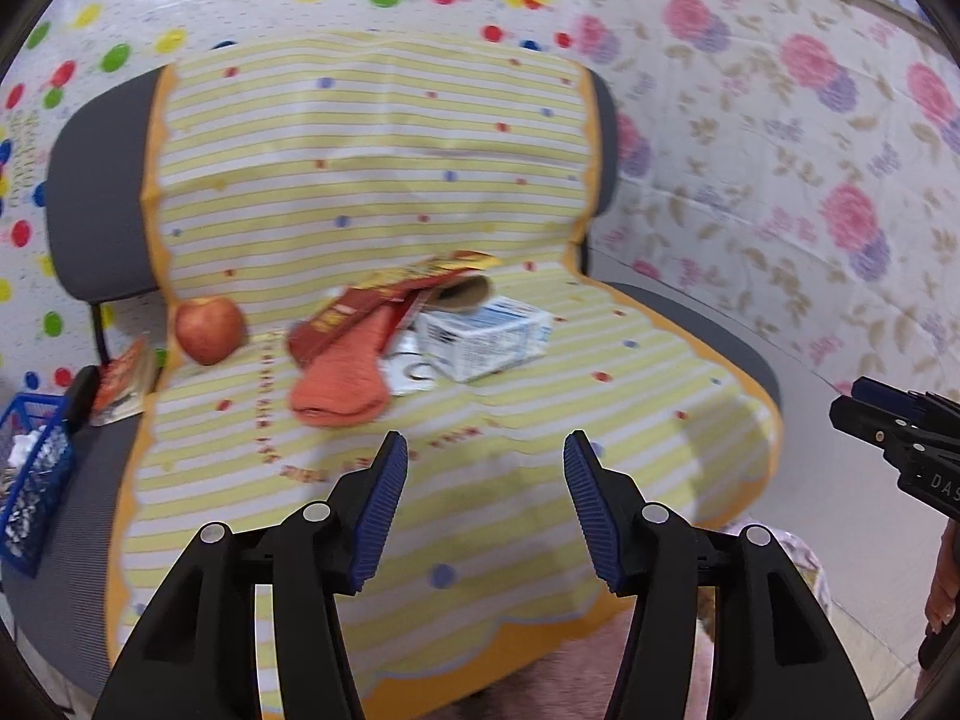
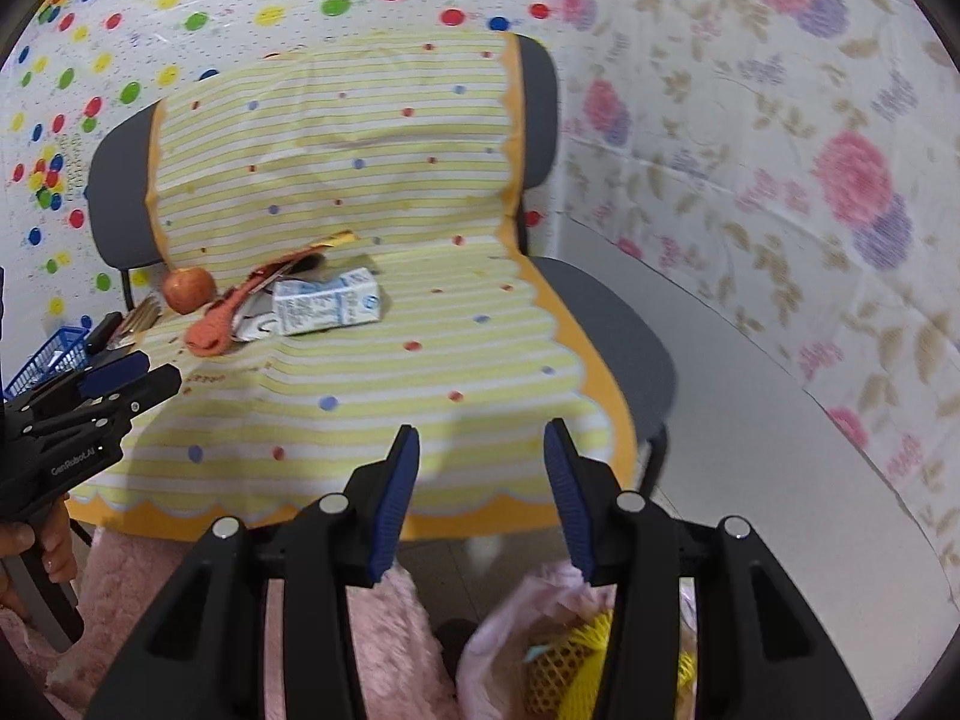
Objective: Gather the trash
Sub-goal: 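Return the right tool to the chair and reach toward the orange glove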
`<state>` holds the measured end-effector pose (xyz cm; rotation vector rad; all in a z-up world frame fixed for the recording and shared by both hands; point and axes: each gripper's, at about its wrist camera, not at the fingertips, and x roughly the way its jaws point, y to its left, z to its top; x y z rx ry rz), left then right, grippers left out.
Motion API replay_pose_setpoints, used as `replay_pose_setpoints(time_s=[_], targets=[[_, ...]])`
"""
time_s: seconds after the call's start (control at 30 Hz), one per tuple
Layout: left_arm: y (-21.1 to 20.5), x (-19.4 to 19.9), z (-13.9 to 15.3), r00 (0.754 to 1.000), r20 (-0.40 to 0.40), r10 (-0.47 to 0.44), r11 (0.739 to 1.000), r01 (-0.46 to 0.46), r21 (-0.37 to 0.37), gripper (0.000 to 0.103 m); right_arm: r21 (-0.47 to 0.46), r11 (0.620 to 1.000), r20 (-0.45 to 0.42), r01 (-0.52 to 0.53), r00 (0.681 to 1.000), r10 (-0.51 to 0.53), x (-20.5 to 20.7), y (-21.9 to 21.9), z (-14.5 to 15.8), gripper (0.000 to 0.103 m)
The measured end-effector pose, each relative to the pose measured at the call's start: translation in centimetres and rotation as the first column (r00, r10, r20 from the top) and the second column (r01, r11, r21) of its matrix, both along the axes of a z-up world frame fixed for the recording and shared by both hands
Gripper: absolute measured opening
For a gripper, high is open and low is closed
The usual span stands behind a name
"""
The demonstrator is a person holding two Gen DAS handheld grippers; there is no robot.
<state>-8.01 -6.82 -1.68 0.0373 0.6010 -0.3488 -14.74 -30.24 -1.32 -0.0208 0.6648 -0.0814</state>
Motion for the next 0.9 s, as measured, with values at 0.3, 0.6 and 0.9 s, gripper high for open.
replay_pose_setpoints(time_s=[0.3, 0.6, 0.9], targets=[[4.6, 3.6, 0.9, 0.989, 0.024, 0.145, 0.989, -0.145, 0.036, 0.056, 0.022, 0.994, 0.008, -0.103, 0.995, 0.102, 5.8, 3.3, 0.9, 0.043], [5.4, 9.9, -0.1, 0.989, 0.006, 0.145, 0.987, -0.145, 0.063, 0.056, 0.044, 0.987, -0.012, -0.152, 0.988, 0.153, 11.2, 5.5, 1.0, 0.043], [3.6, 15.3, -1.8, 0.995, -0.03, 0.092, 0.989, -0.088, 0.121, 0.056, 0.06, 0.986, -0.016, -0.155, 0.988, 0.156, 16.6, 6.0, 1.0, 0.043]])
